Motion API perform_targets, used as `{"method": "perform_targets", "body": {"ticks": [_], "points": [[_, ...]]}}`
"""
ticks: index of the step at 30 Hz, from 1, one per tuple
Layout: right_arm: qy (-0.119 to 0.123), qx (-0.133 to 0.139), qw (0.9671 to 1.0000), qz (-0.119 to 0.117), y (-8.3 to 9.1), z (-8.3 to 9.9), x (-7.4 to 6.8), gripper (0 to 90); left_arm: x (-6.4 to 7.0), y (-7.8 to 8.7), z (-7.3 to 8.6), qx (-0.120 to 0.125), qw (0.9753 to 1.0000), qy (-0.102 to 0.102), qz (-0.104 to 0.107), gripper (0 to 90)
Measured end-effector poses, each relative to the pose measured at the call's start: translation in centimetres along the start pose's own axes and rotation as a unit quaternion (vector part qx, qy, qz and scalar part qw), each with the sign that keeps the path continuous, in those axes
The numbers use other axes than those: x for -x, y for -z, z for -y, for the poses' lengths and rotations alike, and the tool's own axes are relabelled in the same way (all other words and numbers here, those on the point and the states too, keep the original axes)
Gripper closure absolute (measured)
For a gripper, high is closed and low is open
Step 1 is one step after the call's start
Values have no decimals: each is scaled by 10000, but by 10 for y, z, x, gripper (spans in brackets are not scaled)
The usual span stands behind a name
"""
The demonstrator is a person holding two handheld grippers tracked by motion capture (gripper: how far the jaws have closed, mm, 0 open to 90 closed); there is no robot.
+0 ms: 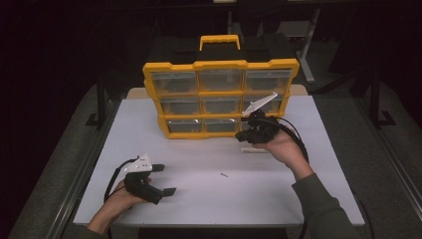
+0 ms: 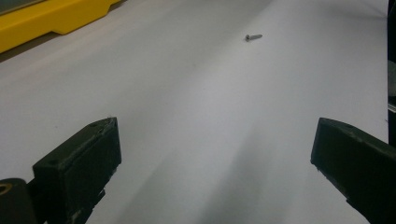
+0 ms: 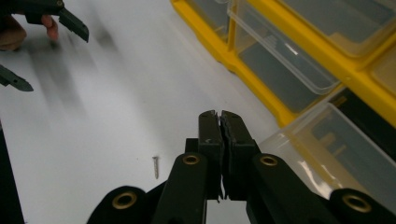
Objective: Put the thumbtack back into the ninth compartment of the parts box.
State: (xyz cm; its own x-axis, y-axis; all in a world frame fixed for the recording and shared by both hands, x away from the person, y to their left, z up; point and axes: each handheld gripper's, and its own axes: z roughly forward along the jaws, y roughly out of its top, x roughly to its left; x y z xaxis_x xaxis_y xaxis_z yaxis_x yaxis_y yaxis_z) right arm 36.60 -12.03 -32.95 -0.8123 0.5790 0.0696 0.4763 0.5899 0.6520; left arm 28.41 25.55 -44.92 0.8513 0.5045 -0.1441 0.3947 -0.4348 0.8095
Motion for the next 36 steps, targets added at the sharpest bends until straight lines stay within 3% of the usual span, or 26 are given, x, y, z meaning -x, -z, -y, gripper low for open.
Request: {"method": "perform_targets", "body": {"ticks": [11, 22, 36], "points": [[-188, 9, 9996, 216, 8, -3, 20, 859, 0, 1, -1, -10, 9999, -57, -96, 15], [-320, -190, 9980, 510, -2, 2, 39, 859, 2, 1, -1, -3, 9999, -141, -93, 15], [-453, -478, 9969, 433, -21, 14, 49, 858, 2, 1, 0, 0, 9998, -164, -93, 15]]}}
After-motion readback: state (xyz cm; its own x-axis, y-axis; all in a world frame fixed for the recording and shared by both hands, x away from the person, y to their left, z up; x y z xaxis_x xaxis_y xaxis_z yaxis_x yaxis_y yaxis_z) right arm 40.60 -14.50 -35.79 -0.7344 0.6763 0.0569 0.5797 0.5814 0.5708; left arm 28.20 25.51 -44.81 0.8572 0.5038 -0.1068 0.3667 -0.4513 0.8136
